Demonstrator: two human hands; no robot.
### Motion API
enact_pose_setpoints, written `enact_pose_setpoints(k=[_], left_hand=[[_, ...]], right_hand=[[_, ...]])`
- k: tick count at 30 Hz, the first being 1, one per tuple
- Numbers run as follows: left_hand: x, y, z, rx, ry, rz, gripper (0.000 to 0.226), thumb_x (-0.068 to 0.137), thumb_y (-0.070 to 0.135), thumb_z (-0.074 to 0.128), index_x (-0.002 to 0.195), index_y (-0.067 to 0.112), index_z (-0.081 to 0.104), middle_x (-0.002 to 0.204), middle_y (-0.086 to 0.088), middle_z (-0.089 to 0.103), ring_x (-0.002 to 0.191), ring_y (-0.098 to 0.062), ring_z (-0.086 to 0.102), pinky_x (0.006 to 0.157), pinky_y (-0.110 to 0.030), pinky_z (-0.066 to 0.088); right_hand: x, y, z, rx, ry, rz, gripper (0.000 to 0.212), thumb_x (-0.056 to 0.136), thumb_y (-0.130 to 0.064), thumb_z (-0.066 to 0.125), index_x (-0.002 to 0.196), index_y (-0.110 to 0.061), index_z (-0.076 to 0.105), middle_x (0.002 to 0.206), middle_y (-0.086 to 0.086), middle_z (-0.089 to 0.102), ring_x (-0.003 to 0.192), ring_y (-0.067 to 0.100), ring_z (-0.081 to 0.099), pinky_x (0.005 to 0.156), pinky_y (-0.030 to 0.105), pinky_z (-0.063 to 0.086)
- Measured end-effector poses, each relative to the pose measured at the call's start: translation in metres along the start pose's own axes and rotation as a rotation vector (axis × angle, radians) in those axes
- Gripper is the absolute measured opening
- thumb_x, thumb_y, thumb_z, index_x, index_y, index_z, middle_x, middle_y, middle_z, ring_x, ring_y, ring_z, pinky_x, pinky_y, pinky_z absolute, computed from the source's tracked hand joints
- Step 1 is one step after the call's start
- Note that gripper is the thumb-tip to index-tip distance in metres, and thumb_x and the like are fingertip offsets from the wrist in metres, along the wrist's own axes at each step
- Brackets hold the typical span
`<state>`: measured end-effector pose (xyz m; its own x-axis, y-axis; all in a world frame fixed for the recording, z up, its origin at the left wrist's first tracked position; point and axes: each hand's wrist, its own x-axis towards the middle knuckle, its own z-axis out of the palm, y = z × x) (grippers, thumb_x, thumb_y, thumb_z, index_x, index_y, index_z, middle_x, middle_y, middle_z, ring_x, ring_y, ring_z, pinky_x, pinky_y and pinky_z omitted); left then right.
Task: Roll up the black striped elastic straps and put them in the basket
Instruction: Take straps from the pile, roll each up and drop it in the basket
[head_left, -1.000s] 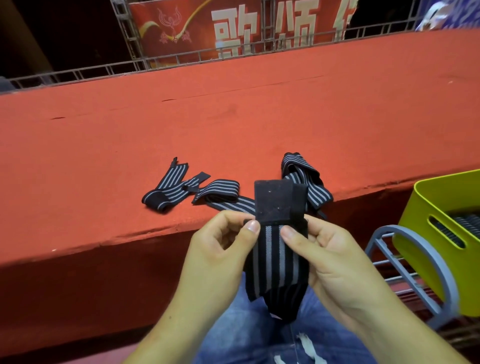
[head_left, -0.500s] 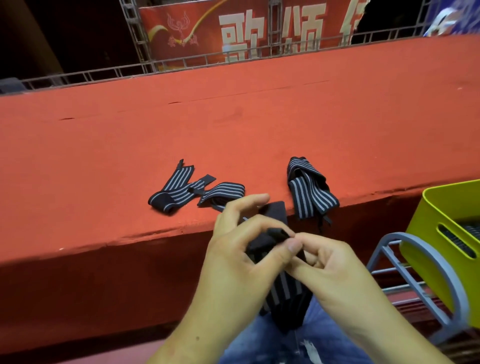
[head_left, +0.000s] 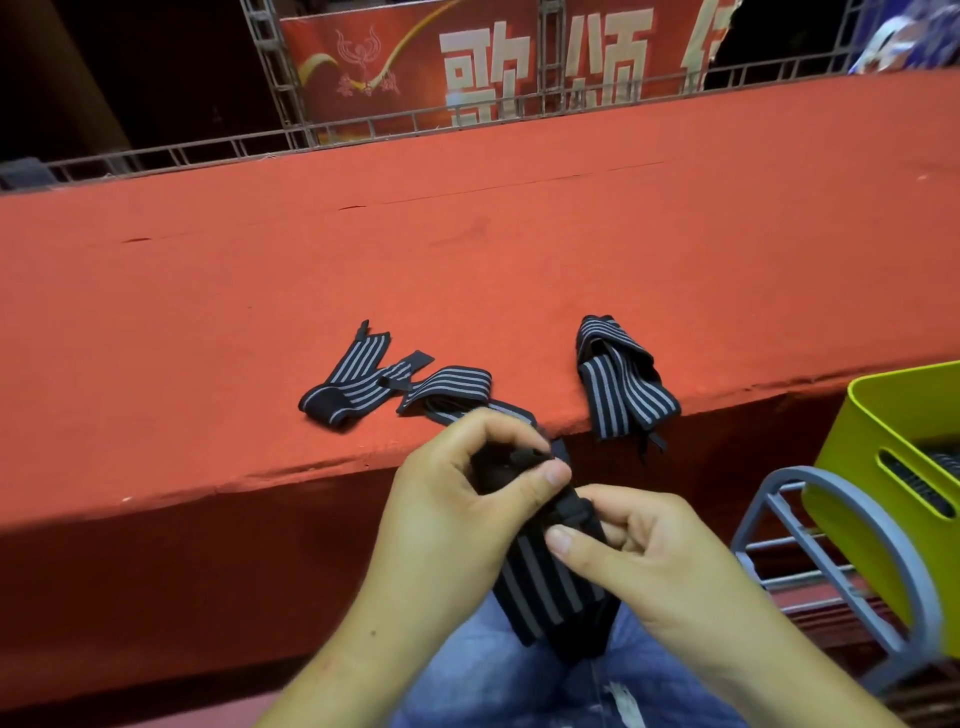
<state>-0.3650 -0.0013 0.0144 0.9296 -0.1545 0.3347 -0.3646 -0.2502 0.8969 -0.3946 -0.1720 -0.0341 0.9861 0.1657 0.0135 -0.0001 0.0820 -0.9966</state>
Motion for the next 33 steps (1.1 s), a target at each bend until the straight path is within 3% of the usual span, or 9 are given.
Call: enact_pose_setpoints(k=[4, 6, 10, 12, 17, 21, 26, 30, 33], left_hand=[[0.0005, 0.0027, -0.0045, -0.012, -0.027, -0.018, 0.046, 0.085, 0.011, 0.083, 0.119, 0.039, 0.069, 0.098, 0.011, 0.076, 0.087, -0.008, 0.072, 0.082, -0.026, 0.058], [0.0003, 0.0020, -0.0047, -0.007, -0.023, -0.012, 0.045, 0.084, 0.013, 0.084, 0.118, 0.040, 0.070, 0.089, 0.012, 0.074, 0.079, -0.004, 0.069, 0.075, -0.020, 0.053], [0.0022, 0.0003, -0.0029, -0.067, -0.021, -0.055, 0.025, 0.085, 0.017, 0.083, 0.106, 0.029, 0.077, 0.080, 0.015, 0.075, 0.077, -0.003, 0.071, 0.073, -0.021, 0.055], [0.0032, -0.0012, -0.0025, -0.107, -0.039, -0.069, 0.011, 0.088, 0.014, 0.078, 0.095, 0.022, 0.079, 0.086, 0.007, 0.080, 0.084, -0.011, 0.076, 0.080, -0.030, 0.060], [0.0039, -0.0014, -0.0023, -0.136, -0.065, -0.051, 0.011, 0.090, 0.011, 0.076, 0.089, 0.021, 0.080, 0.087, 0.001, 0.080, 0.086, -0.018, 0.077, 0.084, -0.038, 0.061], [0.0043, -0.0011, -0.0028, -0.200, -0.053, -0.048, 0.008, 0.088, 0.010, 0.076, 0.089, 0.017, 0.080, 0.087, -0.002, 0.080, 0.086, -0.021, 0.078, 0.083, -0.038, 0.062], [0.0034, 0.0000, -0.0019, -0.245, -0.036, -0.068, 0.012, 0.092, 0.009, 0.072, 0.099, 0.016, 0.078, 0.091, -0.002, 0.081, 0.091, -0.016, 0.078, 0.083, -0.028, 0.061], [0.0032, 0.0006, 0.0000, -0.203, -0.017, -0.028, 0.013, 0.092, 0.007, 0.072, 0.095, 0.018, 0.078, 0.092, 0.001, 0.081, 0.091, -0.016, 0.078, 0.085, -0.031, 0.062], [0.0046, 0.0028, 0.0009, -0.169, 0.025, 0.031, 0.014, 0.091, 0.008, 0.073, 0.093, 0.020, 0.079, 0.090, 0.004, 0.081, 0.088, -0.015, 0.077, 0.082, -0.031, 0.061]], right_hand=[[-0.0012, -0.0007, 0.0001, -0.008, -0.005, 0.010, 0.015, 0.101, -0.010, 0.069, 0.107, -0.017, 0.080, 0.102, 0.024, 0.078, 0.106, 0.045, 0.073, 0.097, 0.061, 0.056], [-0.0010, -0.0021, 0.0006, 0.008, -0.010, -0.002, 0.015, 0.098, -0.024, 0.072, 0.106, -0.014, 0.080, 0.100, 0.028, 0.076, 0.100, 0.040, 0.076, 0.093, 0.061, 0.056], [0.0011, -0.0005, 0.0014, -0.025, 0.027, -0.039, 0.047, 0.088, -0.051, 0.071, 0.105, -0.008, 0.077, 0.098, 0.042, 0.063, 0.085, 0.029, 0.061, 0.077, 0.059, 0.051], [0.0022, 0.0016, 0.0006, -0.029, 0.029, -0.051, 0.050, 0.085, -0.053, 0.072, 0.105, -0.007, 0.077, 0.098, 0.043, 0.062, 0.085, 0.028, 0.059, 0.078, 0.051, 0.048], [0.0026, 0.0043, -0.0017, -0.016, 0.002, -0.041, 0.053, 0.086, -0.052, 0.073, 0.103, -0.003, 0.075, 0.099, 0.043, 0.062, 0.085, 0.028, 0.060, 0.079, 0.050, 0.047], [0.0032, 0.0061, -0.0031, -0.044, -0.042, -0.007, 0.057, 0.085, -0.056, 0.073, 0.101, -0.001, 0.073, 0.100, 0.041, 0.064, 0.085, 0.030, 0.061, 0.078, 0.051, 0.046], [0.0050, 0.0042, -0.0020, -0.096, 0.045, -0.059, 0.070, 0.084, -0.060, 0.072, 0.092, 0.009, 0.068, 0.085, 0.039, 0.060, 0.078, 0.022, 0.055, 0.074, 0.046, 0.044], [0.0044, 0.0027, 0.0001, -0.064, 0.066, -0.013, 0.074, 0.082, -0.063, 0.075, 0.094, 0.010, 0.066, 0.090, 0.046, 0.058, 0.076, 0.033, 0.058, 0.068, 0.063, 0.046], [0.0022, -0.0003, 0.0012, -0.056, 0.059, 0.017, 0.064, 0.083, -0.062, 0.075, 0.098, 0.001, 0.071, 0.097, 0.046, 0.060, 0.078, 0.061, 0.063, 0.074, 0.083, 0.044]])
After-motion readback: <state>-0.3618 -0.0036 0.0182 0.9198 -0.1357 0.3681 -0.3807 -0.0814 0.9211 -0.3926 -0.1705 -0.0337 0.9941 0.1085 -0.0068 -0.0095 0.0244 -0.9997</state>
